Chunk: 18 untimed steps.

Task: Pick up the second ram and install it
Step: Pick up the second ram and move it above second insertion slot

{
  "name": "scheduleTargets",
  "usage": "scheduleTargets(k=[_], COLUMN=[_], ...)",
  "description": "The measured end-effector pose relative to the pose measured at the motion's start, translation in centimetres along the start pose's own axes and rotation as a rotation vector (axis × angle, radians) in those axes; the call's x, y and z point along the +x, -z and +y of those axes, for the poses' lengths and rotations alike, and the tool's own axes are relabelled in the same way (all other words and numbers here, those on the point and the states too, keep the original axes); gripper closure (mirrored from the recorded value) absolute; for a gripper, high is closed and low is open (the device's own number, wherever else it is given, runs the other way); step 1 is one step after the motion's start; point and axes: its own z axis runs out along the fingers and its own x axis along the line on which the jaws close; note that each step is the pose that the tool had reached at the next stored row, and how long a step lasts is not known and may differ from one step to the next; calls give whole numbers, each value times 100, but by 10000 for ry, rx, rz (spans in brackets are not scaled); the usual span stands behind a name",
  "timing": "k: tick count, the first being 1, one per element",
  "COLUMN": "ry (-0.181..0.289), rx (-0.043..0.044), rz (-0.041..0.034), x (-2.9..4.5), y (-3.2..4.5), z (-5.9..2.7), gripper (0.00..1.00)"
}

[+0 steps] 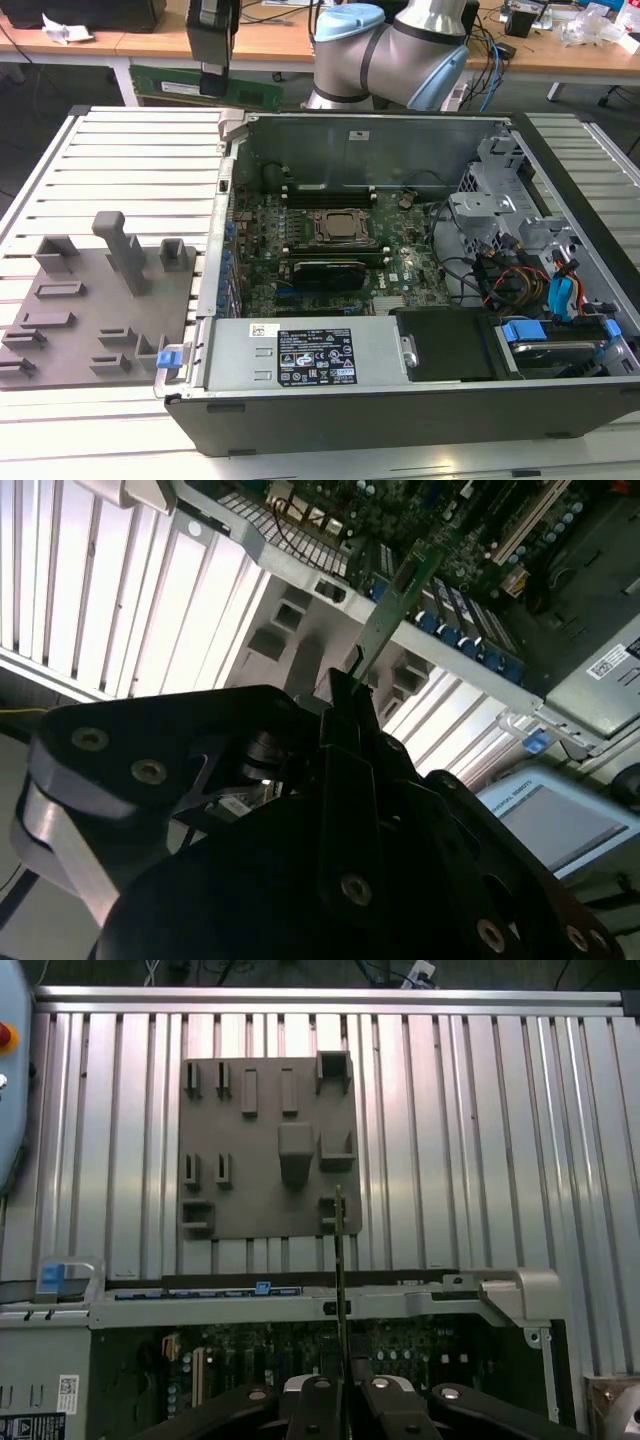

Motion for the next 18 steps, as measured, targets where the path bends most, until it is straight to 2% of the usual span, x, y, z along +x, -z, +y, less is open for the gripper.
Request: scheduleTargets(k=[2,4,9,12,13,15,18], ry=[12,30,29,27,25,25,24], rx=[336,740,750,746,739,712,712], rz=[12,11,8,14,17,33,43], x=[0,0,0,-1,-3,-12,-16], y=[0,-1,-1,-9,-16,-56,-62], z=[0,0,0,-82,-139,-380,-526], gripper=[86,86,86,86,86,86,86])
